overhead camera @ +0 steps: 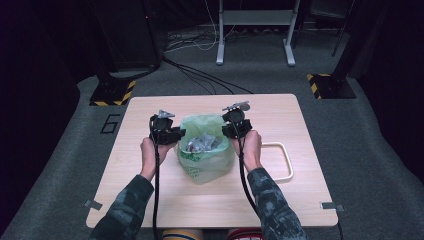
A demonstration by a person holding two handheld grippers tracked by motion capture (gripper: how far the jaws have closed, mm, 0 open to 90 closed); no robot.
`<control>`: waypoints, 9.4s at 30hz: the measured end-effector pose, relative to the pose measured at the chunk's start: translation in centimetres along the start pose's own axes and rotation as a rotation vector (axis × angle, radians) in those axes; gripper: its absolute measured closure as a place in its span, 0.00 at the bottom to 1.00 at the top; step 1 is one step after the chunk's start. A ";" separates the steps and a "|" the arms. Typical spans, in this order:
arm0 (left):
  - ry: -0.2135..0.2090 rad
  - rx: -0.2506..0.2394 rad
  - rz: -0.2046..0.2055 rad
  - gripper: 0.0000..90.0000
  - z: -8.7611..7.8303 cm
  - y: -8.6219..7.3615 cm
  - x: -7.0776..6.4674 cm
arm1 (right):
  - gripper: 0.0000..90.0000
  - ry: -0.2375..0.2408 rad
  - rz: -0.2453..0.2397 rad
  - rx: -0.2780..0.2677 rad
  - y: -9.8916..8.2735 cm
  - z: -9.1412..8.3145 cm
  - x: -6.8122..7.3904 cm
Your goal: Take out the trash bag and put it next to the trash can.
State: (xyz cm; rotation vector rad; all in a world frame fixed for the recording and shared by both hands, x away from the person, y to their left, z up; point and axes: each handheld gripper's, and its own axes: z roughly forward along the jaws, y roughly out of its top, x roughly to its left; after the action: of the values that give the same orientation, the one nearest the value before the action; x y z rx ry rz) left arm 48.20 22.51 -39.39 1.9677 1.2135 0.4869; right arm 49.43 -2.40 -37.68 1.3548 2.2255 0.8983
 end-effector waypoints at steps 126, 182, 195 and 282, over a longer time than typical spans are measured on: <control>-0.048 -0.089 0.015 0.92 -2.1 2.6 -2.7 | 0.94 0.093 0.148 -0.072 -0.9 -0.8 -1.2; -0.081 0.024 -0.044 0.42 0.0 2.0 -1.3 | 0.47 0.151 0.196 -0.064 1.2 -1.5 -2.6; -0.100 0.065 -0.007 0.42 1.2 1.7 -2.5 | 0.54 0.123 0.202 0.132 -1.0 3.5 -1.8; -0.423 -0.097 0.114 0.95 -2.8 8.0 -4.7 | 0.98 0.223 -0.099 -0.187 2.3 -1.7 3.3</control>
State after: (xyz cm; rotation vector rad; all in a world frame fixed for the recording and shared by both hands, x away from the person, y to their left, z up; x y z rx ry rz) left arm 48.83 17.47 -31.20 1.9378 0.8012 0.1656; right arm 48.33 0.75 -34.80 1.0971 2.2786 1.2383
